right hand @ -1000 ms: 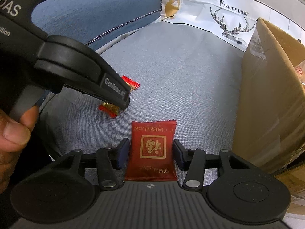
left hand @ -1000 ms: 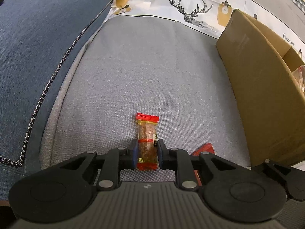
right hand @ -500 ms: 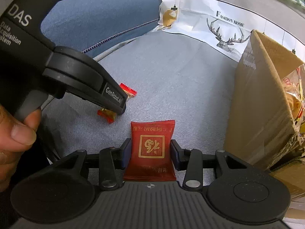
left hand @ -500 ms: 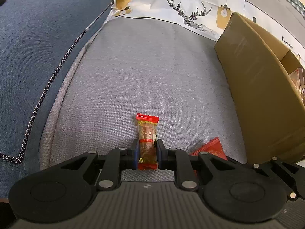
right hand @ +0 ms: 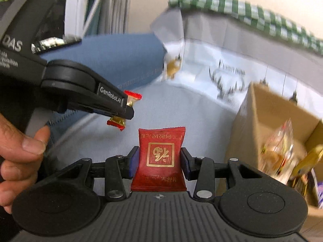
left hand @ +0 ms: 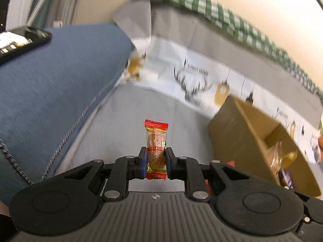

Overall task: Organize snacks
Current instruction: 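Lift the candy and red packet in both tools toward the box, then lower both tools over the box and open them to drop the snacks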

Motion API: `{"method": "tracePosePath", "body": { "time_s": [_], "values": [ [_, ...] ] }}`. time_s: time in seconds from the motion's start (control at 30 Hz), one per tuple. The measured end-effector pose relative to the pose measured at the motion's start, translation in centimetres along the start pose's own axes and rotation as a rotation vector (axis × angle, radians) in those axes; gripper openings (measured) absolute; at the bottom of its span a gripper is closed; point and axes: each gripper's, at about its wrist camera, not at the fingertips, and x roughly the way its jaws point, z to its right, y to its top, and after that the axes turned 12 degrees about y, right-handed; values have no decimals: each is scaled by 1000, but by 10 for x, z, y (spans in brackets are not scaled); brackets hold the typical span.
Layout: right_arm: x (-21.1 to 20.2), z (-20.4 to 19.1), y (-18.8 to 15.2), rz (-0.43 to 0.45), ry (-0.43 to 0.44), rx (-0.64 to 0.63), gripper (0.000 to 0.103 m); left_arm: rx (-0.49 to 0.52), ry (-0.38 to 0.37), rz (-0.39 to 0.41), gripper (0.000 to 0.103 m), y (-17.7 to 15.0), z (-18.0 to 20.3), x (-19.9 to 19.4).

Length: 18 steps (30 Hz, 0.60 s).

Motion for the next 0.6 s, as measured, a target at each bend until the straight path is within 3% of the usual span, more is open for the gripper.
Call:
{"method": "tracePosePath", "body": {
  "time_s": [0.2,0.6],
  "values": [
    [-20,-2,6,97,-6,-61,44,-52,-9,84,20,5,-2,-17],
    [-45,44,17,221,-57,28,44,-66,-8,57,20,4,8,-15]
  ]
}}
